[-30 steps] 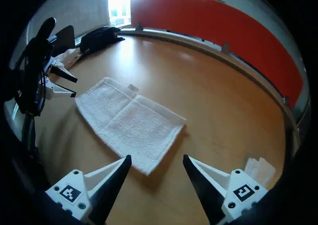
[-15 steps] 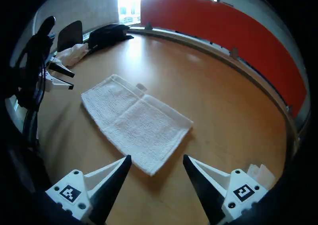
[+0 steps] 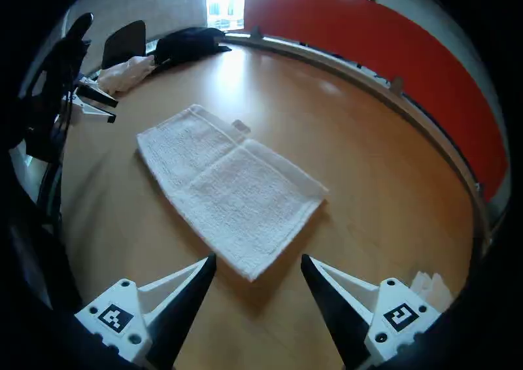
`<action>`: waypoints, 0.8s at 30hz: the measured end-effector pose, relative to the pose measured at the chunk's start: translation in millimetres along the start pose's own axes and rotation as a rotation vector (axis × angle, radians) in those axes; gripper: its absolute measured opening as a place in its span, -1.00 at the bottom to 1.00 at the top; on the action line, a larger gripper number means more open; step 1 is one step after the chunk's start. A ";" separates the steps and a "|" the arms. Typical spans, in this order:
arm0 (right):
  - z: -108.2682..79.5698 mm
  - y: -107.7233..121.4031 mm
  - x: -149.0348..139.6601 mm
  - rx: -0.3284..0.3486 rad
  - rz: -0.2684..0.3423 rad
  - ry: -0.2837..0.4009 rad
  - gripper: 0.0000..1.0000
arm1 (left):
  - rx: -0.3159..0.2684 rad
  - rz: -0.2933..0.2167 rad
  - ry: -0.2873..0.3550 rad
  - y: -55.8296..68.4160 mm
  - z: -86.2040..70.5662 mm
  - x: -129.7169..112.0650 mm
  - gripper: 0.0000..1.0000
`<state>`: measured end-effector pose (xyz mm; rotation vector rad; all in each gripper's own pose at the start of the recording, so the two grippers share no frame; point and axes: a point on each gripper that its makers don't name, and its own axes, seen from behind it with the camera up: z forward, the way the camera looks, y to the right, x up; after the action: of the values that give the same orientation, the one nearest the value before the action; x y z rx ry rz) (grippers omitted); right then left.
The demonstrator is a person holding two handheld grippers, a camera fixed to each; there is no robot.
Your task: Fold towel
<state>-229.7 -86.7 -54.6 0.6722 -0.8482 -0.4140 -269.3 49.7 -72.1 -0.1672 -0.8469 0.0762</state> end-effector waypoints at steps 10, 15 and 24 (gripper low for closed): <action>4.9 -3.4 -13.0 0.026 -0.011 -0.027 0.52 | 0.017 -0.024 -0.007 -9.3 -9.5 -9.1 0.88; 4.0 -5.5 -14.9 0.042 -0.015 -0.034 0.19 | 0.021 -0.027 -0.014 -12.1 -11.1 -12.7 0.89; 4.7 -9.9 -16.2 0.065 -0.016 -0.044 -0.14 | 0.024 -0.032 -0.018 -15.5 -13.9 -16.5 0.88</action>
<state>-243.9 -86.1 -68.0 0.7331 -0.9013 -0.4182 -269.7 30.7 -90.5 -0.1306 -0.8656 0.0579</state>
